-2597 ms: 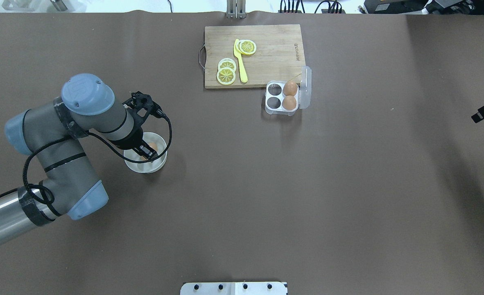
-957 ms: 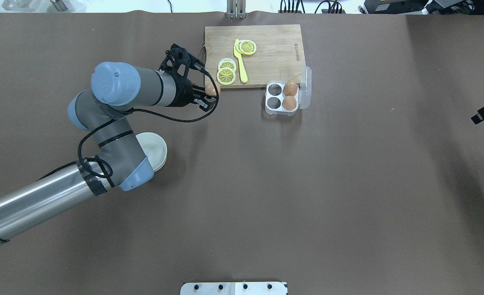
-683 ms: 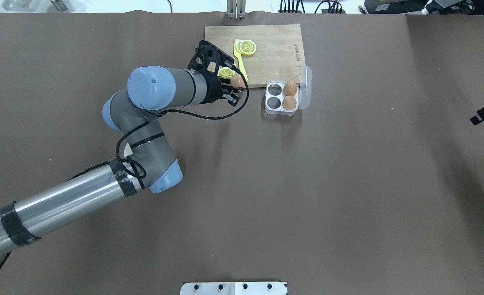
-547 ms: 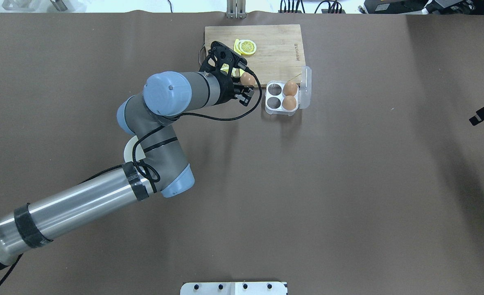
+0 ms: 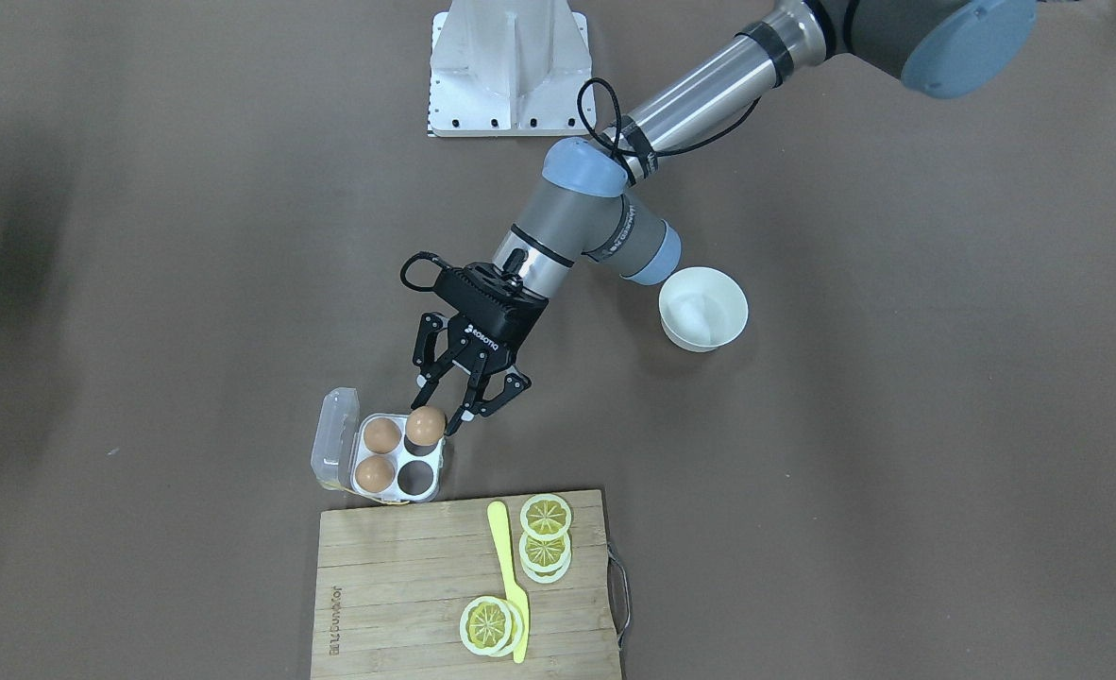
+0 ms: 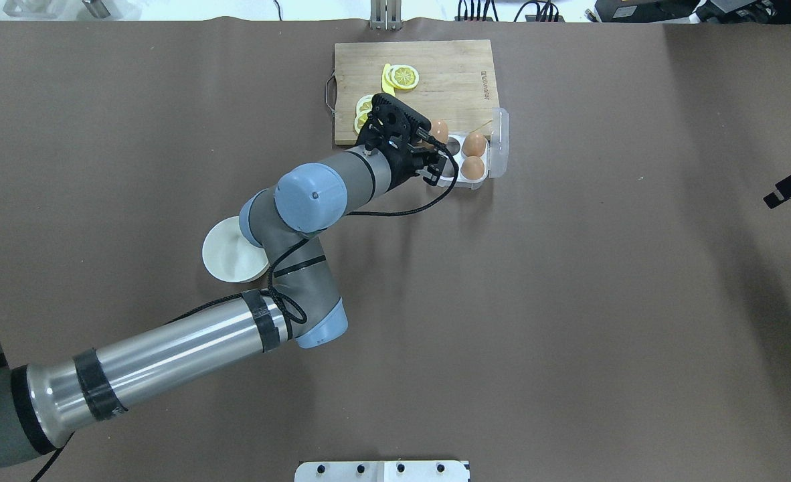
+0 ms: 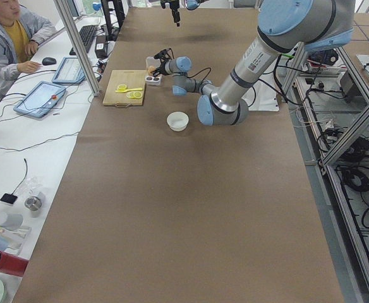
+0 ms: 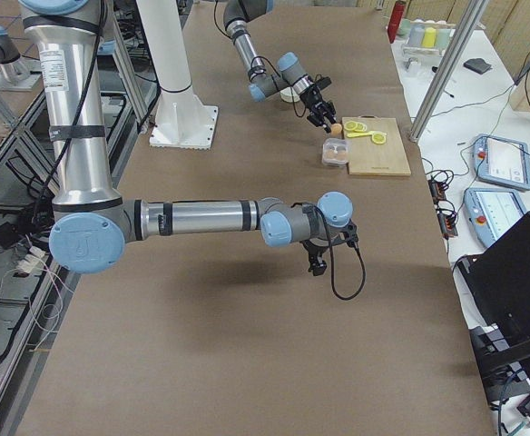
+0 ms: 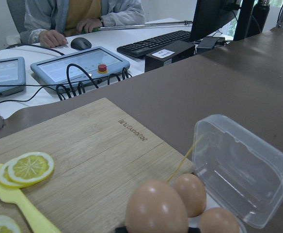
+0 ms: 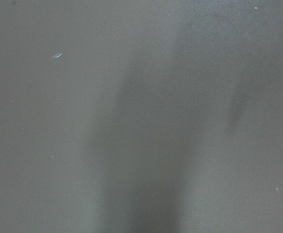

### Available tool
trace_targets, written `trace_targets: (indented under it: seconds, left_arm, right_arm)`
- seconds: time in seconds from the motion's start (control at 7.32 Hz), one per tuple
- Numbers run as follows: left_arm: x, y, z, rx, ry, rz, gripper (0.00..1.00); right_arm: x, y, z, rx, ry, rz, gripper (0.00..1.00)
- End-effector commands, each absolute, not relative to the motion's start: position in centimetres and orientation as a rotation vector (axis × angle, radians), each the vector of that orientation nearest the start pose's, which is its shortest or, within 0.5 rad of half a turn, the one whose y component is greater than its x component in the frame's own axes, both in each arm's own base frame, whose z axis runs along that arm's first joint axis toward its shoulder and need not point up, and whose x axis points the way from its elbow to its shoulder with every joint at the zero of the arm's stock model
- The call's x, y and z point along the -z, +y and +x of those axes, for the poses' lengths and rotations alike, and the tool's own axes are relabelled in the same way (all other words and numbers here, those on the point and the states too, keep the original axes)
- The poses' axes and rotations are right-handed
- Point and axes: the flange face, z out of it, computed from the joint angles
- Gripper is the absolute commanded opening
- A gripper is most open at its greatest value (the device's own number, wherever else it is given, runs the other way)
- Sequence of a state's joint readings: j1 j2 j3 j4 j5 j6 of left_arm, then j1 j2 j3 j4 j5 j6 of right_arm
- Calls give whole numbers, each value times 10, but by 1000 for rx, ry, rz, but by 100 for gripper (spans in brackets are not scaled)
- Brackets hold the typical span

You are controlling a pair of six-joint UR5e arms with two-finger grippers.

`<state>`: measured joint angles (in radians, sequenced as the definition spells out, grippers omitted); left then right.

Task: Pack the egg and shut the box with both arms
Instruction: 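Carry the egg with the left gripper to the clear egg box, then lower the egg into the empty slot and open the left gripper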

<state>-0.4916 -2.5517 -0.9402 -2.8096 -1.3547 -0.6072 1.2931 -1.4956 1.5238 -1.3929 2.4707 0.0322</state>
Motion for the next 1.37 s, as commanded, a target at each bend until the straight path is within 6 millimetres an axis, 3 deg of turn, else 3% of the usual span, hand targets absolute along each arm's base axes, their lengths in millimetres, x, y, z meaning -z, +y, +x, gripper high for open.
trace_targets:
  seconds: [0.0,0.55,0.96,1.09,1.23]
  left_arm:
    - [-157,-528,672,-186,1038,1174,0]
    - [-173,-532,678,-196,1011,1155,0]
    - [-173,-530,680,-198,1012,1153,0]
    - [-173,-530,680,-200,1015,1152,13]
    - [-170,-529,679,-205,1024,1152,48]
  right_arm:
    - [-620,-528,-95,317,-946,34,100]
    - [-624,-527,-95,313,-946,26,100]
    - [-624,-527,-94,311,-946,26,100]
    - [-623,-528,-94,312,-946,29,100]
    - [-623,-528,-93,311,-946,30,100]
